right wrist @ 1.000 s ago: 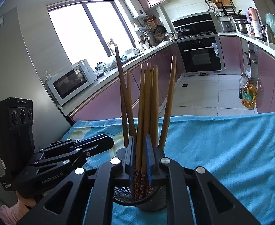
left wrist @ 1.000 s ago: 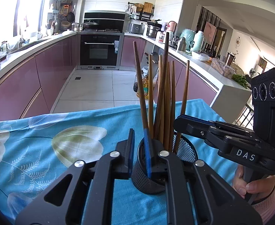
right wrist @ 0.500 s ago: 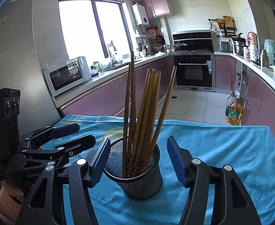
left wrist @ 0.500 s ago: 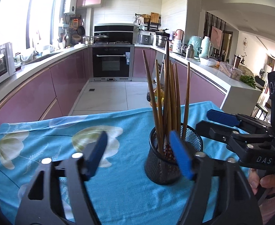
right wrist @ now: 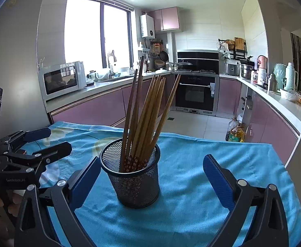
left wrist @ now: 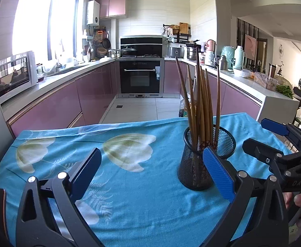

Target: Organize utensils

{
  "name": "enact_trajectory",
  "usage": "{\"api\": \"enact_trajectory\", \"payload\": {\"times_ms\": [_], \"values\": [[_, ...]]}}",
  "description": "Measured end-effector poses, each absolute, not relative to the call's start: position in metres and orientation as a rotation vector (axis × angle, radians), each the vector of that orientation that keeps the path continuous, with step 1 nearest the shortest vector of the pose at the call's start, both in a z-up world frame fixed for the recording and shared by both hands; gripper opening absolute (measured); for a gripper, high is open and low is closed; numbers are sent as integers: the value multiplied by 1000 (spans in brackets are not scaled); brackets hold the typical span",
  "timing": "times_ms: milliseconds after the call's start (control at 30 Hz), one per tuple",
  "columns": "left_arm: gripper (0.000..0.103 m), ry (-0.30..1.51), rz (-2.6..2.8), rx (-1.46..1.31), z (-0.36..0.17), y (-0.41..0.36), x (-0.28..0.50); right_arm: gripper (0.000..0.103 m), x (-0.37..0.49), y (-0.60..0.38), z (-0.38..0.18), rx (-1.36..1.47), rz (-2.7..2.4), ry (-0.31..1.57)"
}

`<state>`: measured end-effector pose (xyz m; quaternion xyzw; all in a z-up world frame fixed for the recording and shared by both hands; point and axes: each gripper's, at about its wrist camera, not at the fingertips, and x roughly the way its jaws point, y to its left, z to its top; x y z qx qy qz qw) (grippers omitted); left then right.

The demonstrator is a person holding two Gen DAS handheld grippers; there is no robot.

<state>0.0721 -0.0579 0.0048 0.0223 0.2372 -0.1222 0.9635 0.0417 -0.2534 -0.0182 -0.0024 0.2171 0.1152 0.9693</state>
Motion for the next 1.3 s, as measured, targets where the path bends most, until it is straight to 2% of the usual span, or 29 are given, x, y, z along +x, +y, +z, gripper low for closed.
{"api": "enact_trajectory", "payload": {"times_ms": [1300], "values": [[97, 324, -134, 12, 0, -35, 18, 96, -4, -234, -31, -16, 191, 328]]}}
